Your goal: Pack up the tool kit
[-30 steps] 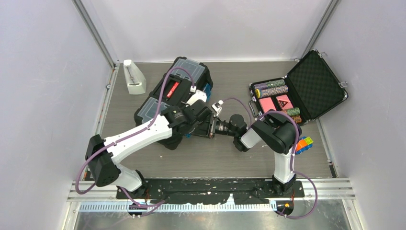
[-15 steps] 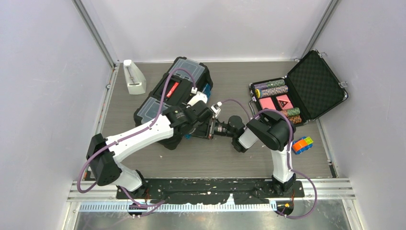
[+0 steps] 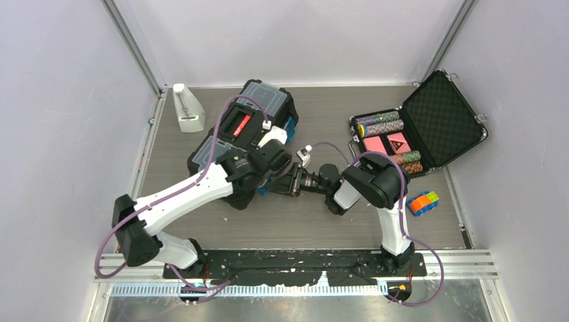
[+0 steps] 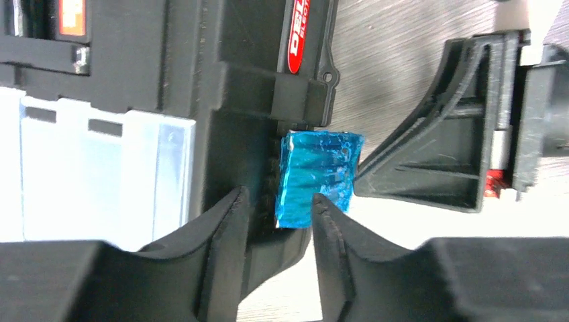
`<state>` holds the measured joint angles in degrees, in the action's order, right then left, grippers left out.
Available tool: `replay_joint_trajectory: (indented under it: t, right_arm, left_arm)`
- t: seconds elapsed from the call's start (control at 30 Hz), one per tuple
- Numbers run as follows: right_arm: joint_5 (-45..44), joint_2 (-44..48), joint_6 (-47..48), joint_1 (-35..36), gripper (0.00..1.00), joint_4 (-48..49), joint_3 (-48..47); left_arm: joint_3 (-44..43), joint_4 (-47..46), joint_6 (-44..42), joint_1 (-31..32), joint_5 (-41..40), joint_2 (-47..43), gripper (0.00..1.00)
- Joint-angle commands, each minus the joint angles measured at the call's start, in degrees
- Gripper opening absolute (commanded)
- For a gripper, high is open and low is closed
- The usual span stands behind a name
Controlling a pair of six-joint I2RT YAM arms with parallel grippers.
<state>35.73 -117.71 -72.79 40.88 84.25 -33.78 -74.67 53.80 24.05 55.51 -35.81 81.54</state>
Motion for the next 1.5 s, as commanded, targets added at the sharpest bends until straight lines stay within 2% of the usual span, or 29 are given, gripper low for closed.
replay_joint_trajectory:
  t: [0.0,0.13,0.23,0.43,0.6,0.77,0.87,1.0,1.27,1.47]
  right_arm:
    - [-1.5,-0.4,0.7,-0.2,0.39,7.4,0.6]
    - [-1.5,0.5,0.9,-0.3,0.4,6.6,0.8]
    - [-1.6,1.6,1.2,-0.3,0.4,5.6,1.0]
    - [-2.3,5.9,3.1,-0.7,0.42,1.1,3.3]
    - [-2.3,14.3,9.6,-1.1,0.45,-8.7,4.6]
    - [-2.4,18.4,12.4,-0.8,0.45,-17.3,3.5]
    - [-2.4,18.5,13.0,-0.3,0.44,-19.2,1.7]
    - [-1.9,16.6,12.3,0.8,0.42,-19.3,-1.8]
    - [-2.2,11.1,11.6,2.7,0.41,-21.1,-7.8]
    - [-6.7,6.8,8.6,4.0,0.42,-22.4,-5.8]
  left_arm:
    - [-2.9,-1.7,0.3,0.3,1.7,-7.7,0.46]
    - [-3.0,-2.5,-1.9,-2.6,3.5,-13.0,0.62]
    - [-1.2,-3.9,-4.2,-8.8,6.6,-16.5,0.73]
    - [0.9,-6.1,-8.9,-24.7,16.1,-19.9,0.88]
    - [0.6,-7.7,-12.6,-37.3,24.6,-18.5,0.92]
    - [0.5,-10.2,-14.3,-45.8,33.4,-13.9,0.94]
    - [0.0,-10.9,-14.2,-47.6,38.0,-10.8,0.95]
    - [0.8,-11.5,-14.3,-48.3,39.4,-8.4,0.95]
    - [7.7,-11.3,-11.4,-48.6,44.1,-6.7,0.94]
    - [15.1,-12.8,-7.4,-48.6,50.1,-8.0,0.92]
